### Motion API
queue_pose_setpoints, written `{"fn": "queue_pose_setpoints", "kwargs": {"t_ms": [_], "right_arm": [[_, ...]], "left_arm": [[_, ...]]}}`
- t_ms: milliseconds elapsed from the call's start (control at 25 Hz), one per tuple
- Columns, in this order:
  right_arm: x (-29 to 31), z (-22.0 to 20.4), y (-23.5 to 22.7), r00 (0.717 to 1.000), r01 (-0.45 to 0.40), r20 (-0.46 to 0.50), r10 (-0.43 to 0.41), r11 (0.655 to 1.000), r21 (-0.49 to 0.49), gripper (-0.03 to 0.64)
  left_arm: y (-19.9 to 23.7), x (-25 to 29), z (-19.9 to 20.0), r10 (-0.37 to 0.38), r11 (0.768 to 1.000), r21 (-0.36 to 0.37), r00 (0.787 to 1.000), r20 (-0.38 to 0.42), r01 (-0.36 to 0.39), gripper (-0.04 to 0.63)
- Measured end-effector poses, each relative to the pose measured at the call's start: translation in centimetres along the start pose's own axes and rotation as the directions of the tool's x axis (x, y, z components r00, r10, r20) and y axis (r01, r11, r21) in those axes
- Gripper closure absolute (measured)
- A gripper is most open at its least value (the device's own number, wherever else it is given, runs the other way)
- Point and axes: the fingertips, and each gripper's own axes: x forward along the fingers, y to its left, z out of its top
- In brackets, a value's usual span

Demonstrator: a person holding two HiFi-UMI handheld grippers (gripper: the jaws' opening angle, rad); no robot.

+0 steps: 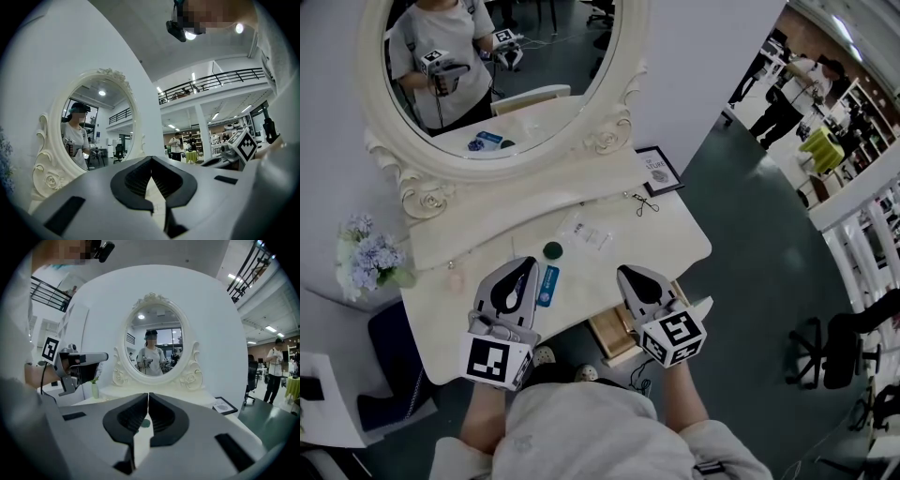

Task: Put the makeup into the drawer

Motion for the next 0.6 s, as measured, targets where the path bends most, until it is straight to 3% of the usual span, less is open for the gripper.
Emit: {"fn": "queue_pose_setpoints", "kwargs": {"t_ms": [600], "right_arm": [[-1.1, 5.8, 1.7, 0.988, -0.022, 0.148, 0.032, 0.998, -0.065, 0.594]], "left_arm": [[-0.3, 0.1, 0.0, -0.012, 1.0, 0.002, 1.0, -0.002, 0.012, 0.58]]}}
